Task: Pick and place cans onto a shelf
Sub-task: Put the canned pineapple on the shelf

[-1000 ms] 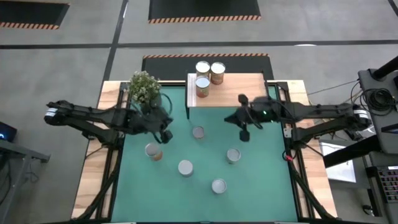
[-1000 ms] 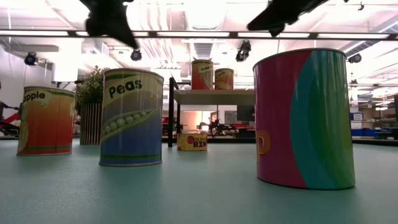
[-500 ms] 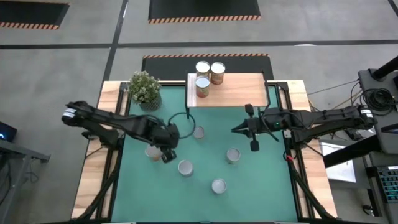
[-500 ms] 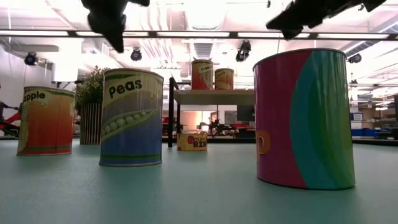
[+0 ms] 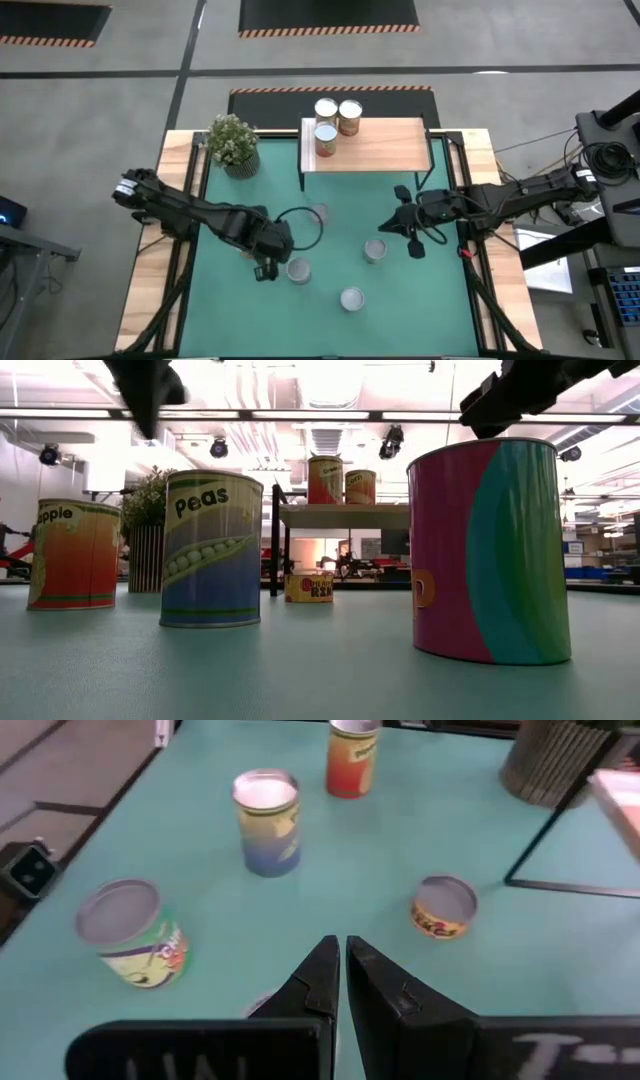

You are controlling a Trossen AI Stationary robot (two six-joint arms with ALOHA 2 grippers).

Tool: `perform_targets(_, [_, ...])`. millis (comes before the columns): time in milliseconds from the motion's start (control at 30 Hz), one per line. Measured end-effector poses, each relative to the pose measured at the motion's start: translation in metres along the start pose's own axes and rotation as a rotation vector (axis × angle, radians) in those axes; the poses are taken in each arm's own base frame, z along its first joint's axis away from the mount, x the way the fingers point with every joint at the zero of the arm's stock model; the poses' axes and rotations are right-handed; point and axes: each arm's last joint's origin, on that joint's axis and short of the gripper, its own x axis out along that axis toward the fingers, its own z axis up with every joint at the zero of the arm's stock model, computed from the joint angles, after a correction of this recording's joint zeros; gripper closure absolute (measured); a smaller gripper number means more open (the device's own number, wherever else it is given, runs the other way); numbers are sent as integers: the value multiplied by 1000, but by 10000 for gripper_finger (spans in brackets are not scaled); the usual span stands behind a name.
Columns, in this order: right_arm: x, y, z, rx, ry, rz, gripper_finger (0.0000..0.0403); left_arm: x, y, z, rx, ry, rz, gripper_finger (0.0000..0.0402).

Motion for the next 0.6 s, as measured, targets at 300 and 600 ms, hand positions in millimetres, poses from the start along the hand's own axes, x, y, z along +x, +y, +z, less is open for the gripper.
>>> perform_targets(300, [-1,1,4,-34,-29,-53,390,-1,23,-27,-325,169,89,402])
perform_targets(600, [-1,1,4,-48,-27,-53,390,15,26,-36,-505,329,68,331])
